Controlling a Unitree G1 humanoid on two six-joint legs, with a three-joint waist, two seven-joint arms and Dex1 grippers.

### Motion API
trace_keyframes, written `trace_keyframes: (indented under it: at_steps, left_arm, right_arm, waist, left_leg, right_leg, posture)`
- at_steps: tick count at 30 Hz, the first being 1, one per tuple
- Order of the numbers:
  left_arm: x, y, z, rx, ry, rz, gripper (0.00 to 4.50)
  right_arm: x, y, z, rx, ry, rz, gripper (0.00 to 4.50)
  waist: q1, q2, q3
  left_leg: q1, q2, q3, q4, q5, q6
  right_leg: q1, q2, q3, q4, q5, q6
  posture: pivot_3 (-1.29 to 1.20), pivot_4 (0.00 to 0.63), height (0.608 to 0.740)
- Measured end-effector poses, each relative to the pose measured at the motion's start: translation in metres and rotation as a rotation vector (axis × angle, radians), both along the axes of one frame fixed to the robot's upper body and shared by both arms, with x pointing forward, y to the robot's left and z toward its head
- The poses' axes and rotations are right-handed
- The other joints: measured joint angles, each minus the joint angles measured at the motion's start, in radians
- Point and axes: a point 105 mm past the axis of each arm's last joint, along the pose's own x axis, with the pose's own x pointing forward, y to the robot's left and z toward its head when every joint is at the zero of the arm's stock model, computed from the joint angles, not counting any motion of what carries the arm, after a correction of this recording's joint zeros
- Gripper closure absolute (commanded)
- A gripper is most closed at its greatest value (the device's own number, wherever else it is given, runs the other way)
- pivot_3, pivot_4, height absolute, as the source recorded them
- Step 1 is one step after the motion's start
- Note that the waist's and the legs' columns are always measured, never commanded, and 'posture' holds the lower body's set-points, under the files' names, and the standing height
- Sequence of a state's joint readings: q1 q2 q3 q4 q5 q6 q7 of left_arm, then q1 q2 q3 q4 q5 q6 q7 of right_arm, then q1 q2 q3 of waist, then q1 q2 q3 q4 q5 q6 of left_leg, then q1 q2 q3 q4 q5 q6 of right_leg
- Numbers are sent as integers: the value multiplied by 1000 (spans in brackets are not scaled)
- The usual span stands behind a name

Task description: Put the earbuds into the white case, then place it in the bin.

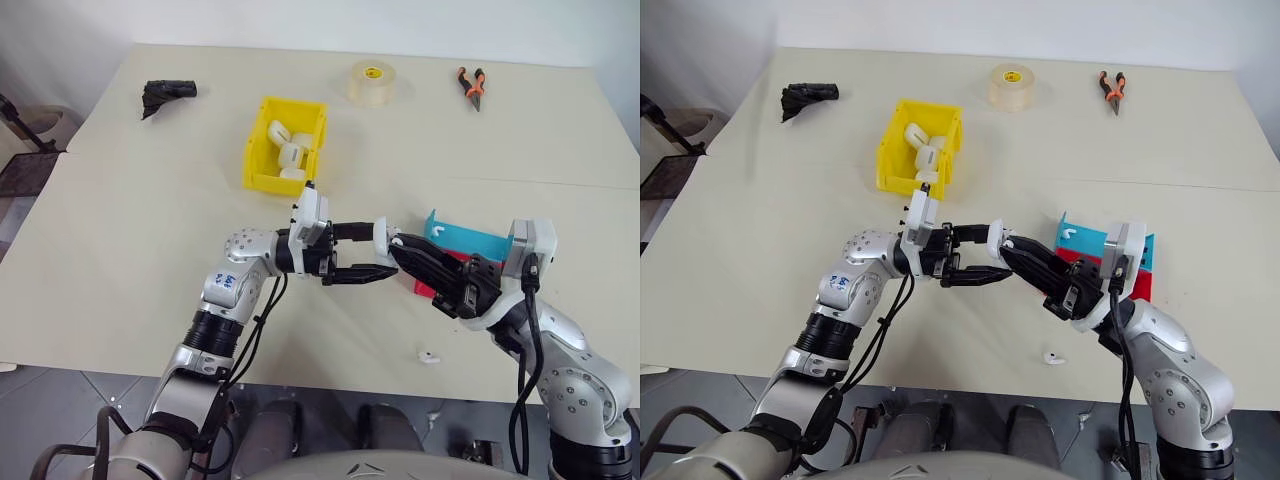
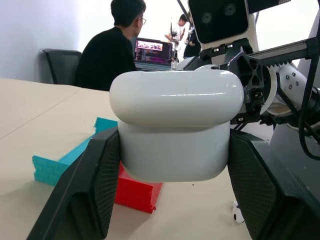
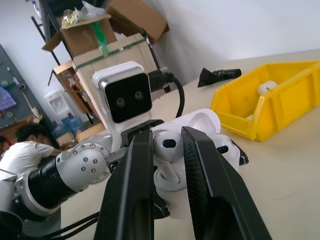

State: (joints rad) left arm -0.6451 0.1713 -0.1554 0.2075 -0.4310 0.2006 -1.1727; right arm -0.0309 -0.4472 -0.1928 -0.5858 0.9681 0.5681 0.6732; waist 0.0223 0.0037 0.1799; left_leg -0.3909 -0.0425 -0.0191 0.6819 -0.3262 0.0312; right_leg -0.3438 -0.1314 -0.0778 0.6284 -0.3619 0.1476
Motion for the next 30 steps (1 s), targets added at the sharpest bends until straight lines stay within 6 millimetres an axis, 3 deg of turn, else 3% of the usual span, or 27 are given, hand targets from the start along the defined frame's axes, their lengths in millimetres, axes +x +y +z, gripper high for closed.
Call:
trace_keyframes:
  at_steps: [6, 11, 17, 20, 24, 30]
  left_arm:
    - [6, 8, 15, -53, -27, 41, 1703]
    - [5, 7, 17, -70, -30, 31, 1703]
    - [6, 9, 15, -44, -56, 48, 1703]
    - [8, 9, 9, 27, -109, 68, 1703]
    - [17, 16, -8, 263, -267, 99, 1703]
    - [19, 11, -17, 392, -346, 51, 1703]
  right_arm:
    - [0, 3, -13, -45, 85, 21, 1659]
    - [0, 4, -11, -60, 81, 28, 22]
    - [3, -18, -4, -121, 44, -32, 22]
    - [3, -30, -6, -162, 47, -65, 553]
    - [1, -46, -11, -373, 26, -66, 1880]
    - [3, -34, 1, -430, -41, -5, 3925]
  waist:
    - [1, 0, 0]
    - [1, 0, 0]
    - [3, 0, 0]
    - [3, 0, 0]
    - [3, 0, 0]
    - [2, -1, 0]
  left_leg:
    - [0, 0, 0, 0, 0, 0]
    - [0, 0, 0, 0, 0, 0]
    - [0, 0, 0, 0, 0, 0]
    - [0, 0, 0, 0, 0, 0]
    - [0, 0, 1, 0, 0, 1]
    - [0, 0, 1, 0, 0, 1]
  right_leg:
    - [1, 0, 0, 0, 0, 0]
    - [1, 0, 0, -1, 0, 0]
    - [1, 0, 0, -1, 0, 0]
    - [1, 0, 0, -1, 0, 0]
    - [1, 0, 0, -2, 0, 0]
    - [1, 0, 0, -2, 0, 0]
  posture:
    - [0, 150, 740]
    - [0, 150, 740]
    - [0, 150, 740]
    - [0, 150, 740]
    - [0, 150, 740]
    - [0, 150, 740]
